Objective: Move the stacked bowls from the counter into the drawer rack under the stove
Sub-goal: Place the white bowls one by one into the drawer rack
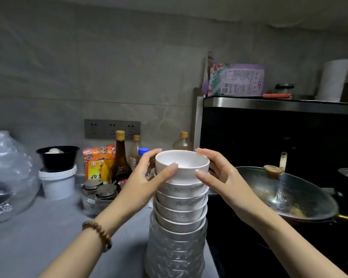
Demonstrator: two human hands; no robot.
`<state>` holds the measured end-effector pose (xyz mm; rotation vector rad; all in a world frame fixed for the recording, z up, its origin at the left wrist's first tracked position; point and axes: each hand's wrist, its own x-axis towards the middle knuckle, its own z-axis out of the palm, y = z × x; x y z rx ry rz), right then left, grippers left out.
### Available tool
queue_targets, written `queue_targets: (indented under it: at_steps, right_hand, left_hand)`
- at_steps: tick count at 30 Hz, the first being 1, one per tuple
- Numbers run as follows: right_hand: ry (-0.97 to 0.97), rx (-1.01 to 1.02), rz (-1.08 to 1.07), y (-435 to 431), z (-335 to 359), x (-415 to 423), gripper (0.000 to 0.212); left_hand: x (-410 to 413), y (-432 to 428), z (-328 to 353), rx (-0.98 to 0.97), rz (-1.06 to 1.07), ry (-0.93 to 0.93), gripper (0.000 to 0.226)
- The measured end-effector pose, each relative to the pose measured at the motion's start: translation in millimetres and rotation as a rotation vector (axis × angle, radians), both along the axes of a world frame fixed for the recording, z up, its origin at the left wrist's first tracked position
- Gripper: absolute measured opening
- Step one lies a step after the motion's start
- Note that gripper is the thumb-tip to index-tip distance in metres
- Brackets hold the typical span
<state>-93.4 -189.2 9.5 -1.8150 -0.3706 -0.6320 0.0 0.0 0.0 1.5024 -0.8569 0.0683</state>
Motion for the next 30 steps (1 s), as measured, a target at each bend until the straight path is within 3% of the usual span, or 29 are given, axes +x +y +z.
queue_targets:
  at_steps: [9, 18, 26, 30]
  right_hand:
    - [-0.051, -0.042, -0.064, 4.5, 3.1, 0.8, 0.053]
    - [-0.090, -0.036, -0.085, 9.7, 5.0, 2.4, 0.054]
    - [-0.147, 0.016, -0.073, 12.3, 11.3, 8.5, 0.041]
    - [-0.199, 0.015, -0.088, 15.8, 19.3, 1.3, 0.033]
  left_hand:
    - [-9.0, -0.6, 3.4, 0.014, -0.051, 0.022, 0.079]
    - [-12.2, -3.5, 5.7, -0.025, -0.033, 0.026, 0.055]
    - [-14.7, -8.3, 15.4, -0.104, -0.033, 0.005, 0.061]
    - [-22.2, -7.9, 23.0, -0.136, -0.018, -0.015, 0.075]
